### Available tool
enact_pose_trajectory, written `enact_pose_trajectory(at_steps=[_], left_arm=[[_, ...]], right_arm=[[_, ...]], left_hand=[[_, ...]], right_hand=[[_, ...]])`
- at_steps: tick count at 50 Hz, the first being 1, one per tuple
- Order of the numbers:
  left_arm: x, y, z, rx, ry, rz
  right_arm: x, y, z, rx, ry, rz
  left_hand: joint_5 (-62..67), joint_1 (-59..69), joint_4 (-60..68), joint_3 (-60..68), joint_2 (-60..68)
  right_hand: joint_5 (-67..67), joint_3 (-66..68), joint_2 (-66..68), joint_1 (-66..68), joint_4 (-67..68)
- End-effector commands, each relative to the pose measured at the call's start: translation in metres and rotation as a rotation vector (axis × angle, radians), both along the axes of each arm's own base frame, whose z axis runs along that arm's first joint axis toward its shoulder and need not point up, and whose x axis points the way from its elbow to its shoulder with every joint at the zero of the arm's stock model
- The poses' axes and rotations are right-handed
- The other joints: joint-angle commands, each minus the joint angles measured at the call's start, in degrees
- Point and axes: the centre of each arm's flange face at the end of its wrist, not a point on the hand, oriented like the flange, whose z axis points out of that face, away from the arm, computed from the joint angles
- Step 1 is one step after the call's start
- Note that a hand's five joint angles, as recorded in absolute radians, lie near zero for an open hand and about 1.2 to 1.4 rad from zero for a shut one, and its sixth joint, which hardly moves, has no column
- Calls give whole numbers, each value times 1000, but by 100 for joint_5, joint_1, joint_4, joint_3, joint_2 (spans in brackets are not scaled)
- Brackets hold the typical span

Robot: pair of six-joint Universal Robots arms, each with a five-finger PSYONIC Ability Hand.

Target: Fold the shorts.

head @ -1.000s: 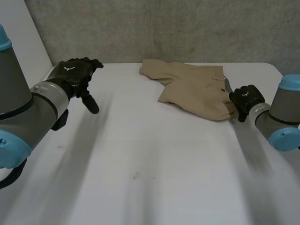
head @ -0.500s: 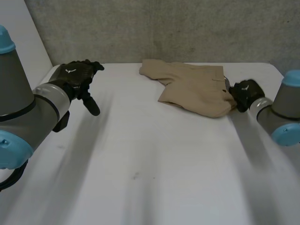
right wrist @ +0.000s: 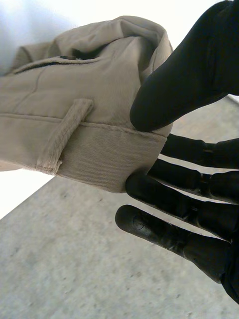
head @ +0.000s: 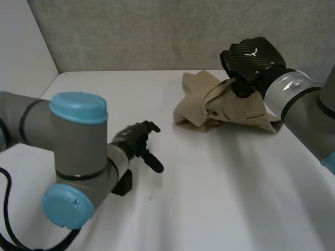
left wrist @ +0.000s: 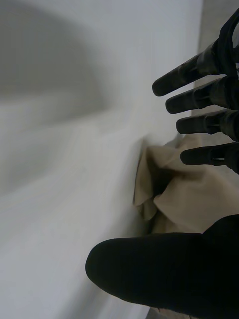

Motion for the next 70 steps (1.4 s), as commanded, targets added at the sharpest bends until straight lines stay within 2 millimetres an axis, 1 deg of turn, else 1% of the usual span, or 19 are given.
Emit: enact_pose_trajectory(at_steps=[1,5,13,24,32,41,44,47,48,50,51,52,55,56,59,60,64,67,70], left_arm=[[-6,3,-13,38,19,9],[-10,0,-20,60,34,19],[-21,-11,-42,132,108,67],[-36,-25,-52,105,174,67],[-44,-30,-49,111,282,86],[-57,-32,-58,129,376,65],[-61,-33,-61,119,380,56],[-61,-34,-60,108,380,55],[-60,-35,-60,101,376,61],[-59,-36,-60,94,372,67],[-59,-37,-60,88,371,73],[-58,-38,-59,72,361,81],[-55,-39,-57,42,338,90],[-54,-41,-57,18,313,91],[-51,-41,-57,-22,265,88],[-50,-41,-57,-43,241,84],[-47,-41,-59,-96,180,68],[-45,-41,-60,-109,161,61],[-45,-39,-58,-118,152,54]], right_arm=[[3,27,12,-9,-20,36],[3,31,13,-1,-27,35],[5,50,30,-8,-95,67],[13,89,50,-24,-135,153],[8,101,63,-47,-169,163],[3,108,70,-38,-220,167],[2,108,68,-31,-215,165],[2,103,58,-3,-195,151],[1,102,51,17,-183,145],[0,103,42,51,-165,140],[-1,104,37,69,-156,137],[-4,104,26,112,-136,124],[-10,95,4,189,-118,68],[-18,85,-13,261,-125,9],[-27,74,-38,392,-179,-67],[-32,68,-55,484,-220,-111],[-38,65,-92,671,-282,-184],[-39,66,-109,733,-290,-209],[-38,66,-115,742,-297,-212]], left_hand=[[305,310,304,331,325],[288,293,288,314,308],[288,293,288,314,308],[288,293,288,314,308],[288,293,288,314,308],[388,394,388,415,408],[1579,1584,1578,1605,1599],[3579,3584,3579,3605,3599],[4651,4656,4650,4677,4670],[5514,5520,5514,5541,5534],[6019,6024,6019,6045,6039],[6271,6277,6271,6298,6291],[6274,6279,6274,6300,6294],[6274,6279,6274,6300,6294],[6274,6279,6274,6300,6294],[6274,6279,6274,6300,6294],[6274,6279,6274,6300,6294],[6274,6279,6274,6300,6294],[6274,6279,6274,6300,6294]], right_hand=[[1443,1191,1288,2575,1191],[1443,1191,1288,2575,1191],[1443,1191,1288,2575,1191],[1443,1191,1288,2575,1191],[1443,1191,1288,2575,1191],[1443,1191,1288,2575,1191],[1443,1191,1288,2575,1191],[1443,1191,1288,2575,1191],[1443,1191,1288,2575,1191],[1443,1191,1288,2575,1191],[932,680,778,2065,680],[-522,-774,-676,611,-774],[-1895,-2147,-2049,-762,-2147],[-2515,-2767,-2669,-1382,-2767],[-3175,-3427,-3330,-2042,-3427],[-3510,-3762,-3665,-2378,-3762],[-3982,-4234,-4137,-2850,-4234],[-4303,-4555,-4458,-3171,-4555],[-4304,-4556,-4459,-3172,-4556]])
